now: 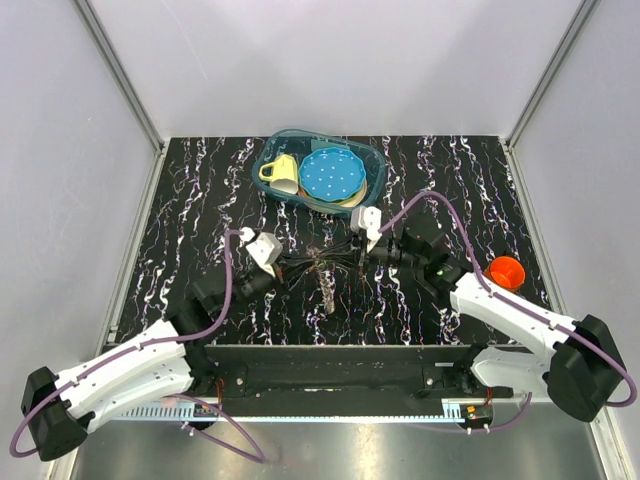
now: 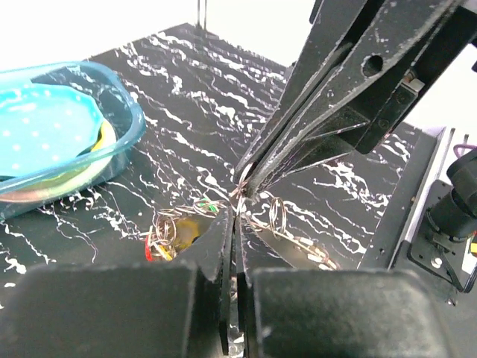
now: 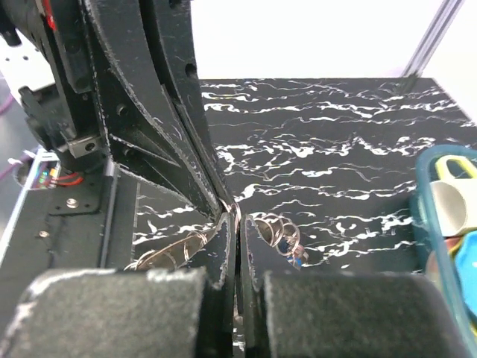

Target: Remove the keys from the keyring

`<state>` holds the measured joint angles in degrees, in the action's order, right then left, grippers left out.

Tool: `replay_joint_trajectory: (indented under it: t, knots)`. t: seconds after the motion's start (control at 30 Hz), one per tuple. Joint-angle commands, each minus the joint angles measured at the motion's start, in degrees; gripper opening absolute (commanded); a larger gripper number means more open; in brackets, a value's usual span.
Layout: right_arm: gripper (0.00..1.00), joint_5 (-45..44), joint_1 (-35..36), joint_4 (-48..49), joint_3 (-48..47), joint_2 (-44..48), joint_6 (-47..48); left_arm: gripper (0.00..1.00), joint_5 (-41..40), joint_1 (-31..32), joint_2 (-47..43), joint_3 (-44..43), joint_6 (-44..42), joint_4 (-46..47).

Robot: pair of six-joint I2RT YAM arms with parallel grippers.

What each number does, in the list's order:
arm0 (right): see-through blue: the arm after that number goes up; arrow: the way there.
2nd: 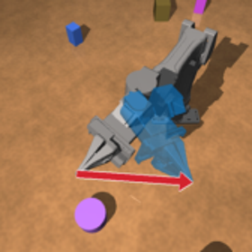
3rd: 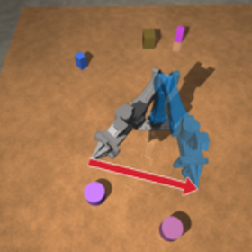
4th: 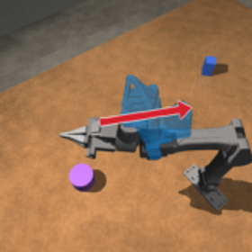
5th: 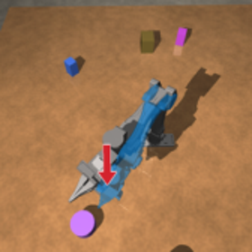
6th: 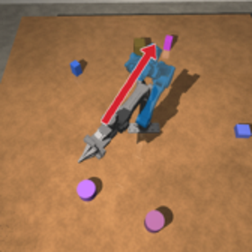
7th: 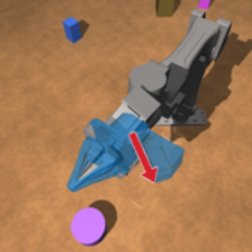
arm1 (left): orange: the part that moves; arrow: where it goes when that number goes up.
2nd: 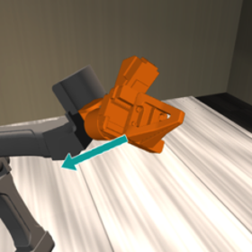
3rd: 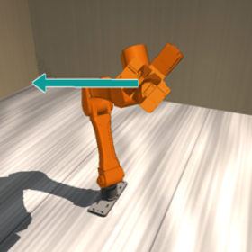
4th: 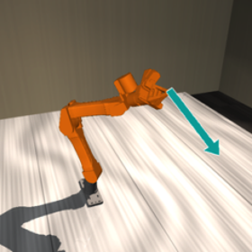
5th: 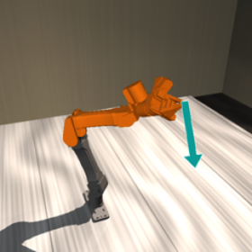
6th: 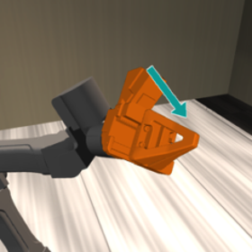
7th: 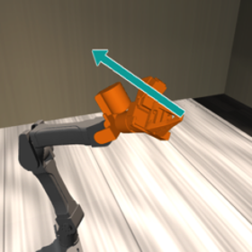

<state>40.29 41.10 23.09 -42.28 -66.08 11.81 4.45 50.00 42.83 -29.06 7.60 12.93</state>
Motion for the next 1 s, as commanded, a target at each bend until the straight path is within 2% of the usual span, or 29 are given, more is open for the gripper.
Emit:
replay_joint_trajectory:
  t: [0.0,0.17,0.53,0.67,0.77,0.83,0.9,0.93,0.97]
  knots:
    - [0.0,-4.3,0.3,-2.5,-3.8,0.9,-11.8,0.0,-10.9,-0.7,-5.4,3.6,-2.0,8.1]
    - [0.0,-7.6,0.3,-12.0,-8.5,-1.8,-18.5,0.0,-13.7,-0.7,-7.5,4.1,-2.7,7.7]
    - [0.0,-7.2,0.3,-10.3,-8.7,-5.8,-29.7,0.0,-15.5,-0.5,-9.9,6.1,-3.2,11.4]
    - [0.0,-7.2,0.3,-8.9,-8.4,-5.5,-27.6,0.0,-15.6,-0.5,-10.1,6.5,-2.8,11.5]
    - [0.0,-7.9,0.4,-8.1,-8.3,-4.2,-22.5,0.0,-13.9,-0.5,-10.1,6.1,-1.0,10.7]
    - [0.0,-5.7,0.4,-7.5,-8.0,-3.1,-15.7,0.0,-12.7,-0.5,-9.7,5.7,0.7,8.9]
    - [0.0,-4.2,0.3,-4.1,-5.2,-1.5,-7.6,0.31,-10.3,-0.5,-9.5,4.8,3.7,6.5]
    - [0.0,-4.2,0.4,-3.0,-4.2,-1.1,-5.1,0.43,-9.6,-0.5,-9.6,4.4,4.6,5.2]
    - [0.0,-3.1,0.3,-2.2,-3.7,-0.8,1.0,0.52,-7.5,-0.5,-9.8,3.3,5.6,2.1]
